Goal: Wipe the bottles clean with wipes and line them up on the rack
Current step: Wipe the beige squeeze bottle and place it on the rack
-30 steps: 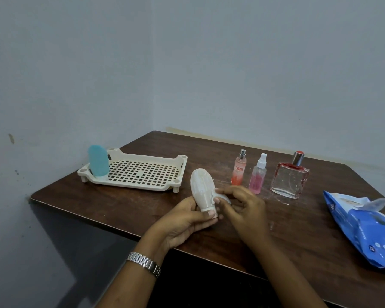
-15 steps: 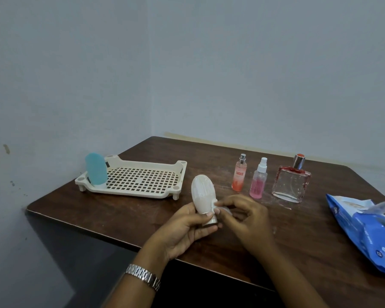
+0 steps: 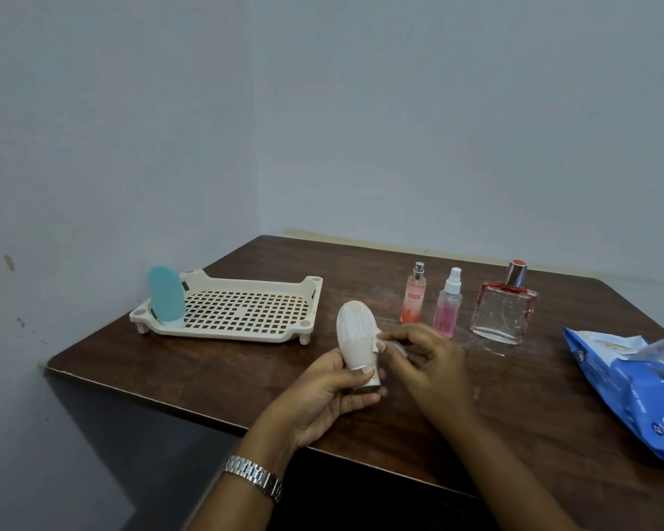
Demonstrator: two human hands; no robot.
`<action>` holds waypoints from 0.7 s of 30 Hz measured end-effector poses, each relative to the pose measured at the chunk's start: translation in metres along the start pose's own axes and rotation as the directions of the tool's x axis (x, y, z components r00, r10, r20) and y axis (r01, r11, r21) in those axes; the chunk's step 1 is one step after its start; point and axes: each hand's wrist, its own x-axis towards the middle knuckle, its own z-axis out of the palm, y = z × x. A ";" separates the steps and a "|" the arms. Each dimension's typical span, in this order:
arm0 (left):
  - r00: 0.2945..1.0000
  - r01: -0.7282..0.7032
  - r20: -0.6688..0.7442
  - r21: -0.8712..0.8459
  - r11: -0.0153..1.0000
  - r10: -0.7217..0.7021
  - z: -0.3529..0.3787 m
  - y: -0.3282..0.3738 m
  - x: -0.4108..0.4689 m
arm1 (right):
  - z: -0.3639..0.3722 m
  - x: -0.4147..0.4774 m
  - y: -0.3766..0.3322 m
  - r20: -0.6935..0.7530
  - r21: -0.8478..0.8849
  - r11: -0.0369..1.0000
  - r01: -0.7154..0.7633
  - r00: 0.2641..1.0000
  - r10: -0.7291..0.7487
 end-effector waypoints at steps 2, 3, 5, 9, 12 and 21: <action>1.000 0.000 0.006 0.022 1.000 0.000 0.000 0.000 0.000 | 0.001 0.003 -0.001 -0.026 0.001 1.000 -0.006 1.000 0.006; 1.000 -0.002 0.009 0.026 1.000 0.002 0.000 -0.001 0.000 | 0.001 0.003 -0.001 -0.024 0.000 1.000 -0.005 1.000 0.005; 1.000 -0.011 0.011 0.024 1.000 0.011 -0.001 -0.002 0.001 | 0.000 0.000 -0.003 0.008 -0.002 1.000 0.014 1.000 -0.014; 1.000 -0.026 0.016 0.003 1.000 0.026 -0.003 -0.004 0.003 | -0.002 -0.003 -0.005 0.038 -0.057 0.998 0.028 0.999 -0.025; 1.000 -0.027 0.013 0.003 1.000 0.027 -0.003 -0.005 0.004 | -0.001 0.001 -0.002 -0.020 -0.062 0.998 0.006 1.000 -0.008; 1.000 -0.026 0.000 0.017 1.000 0.026 -0.001 -0.004 0.002 | -0.002 -0.003 -0.005 0.049 -0.089 0.990 0.105 0.994 -0.101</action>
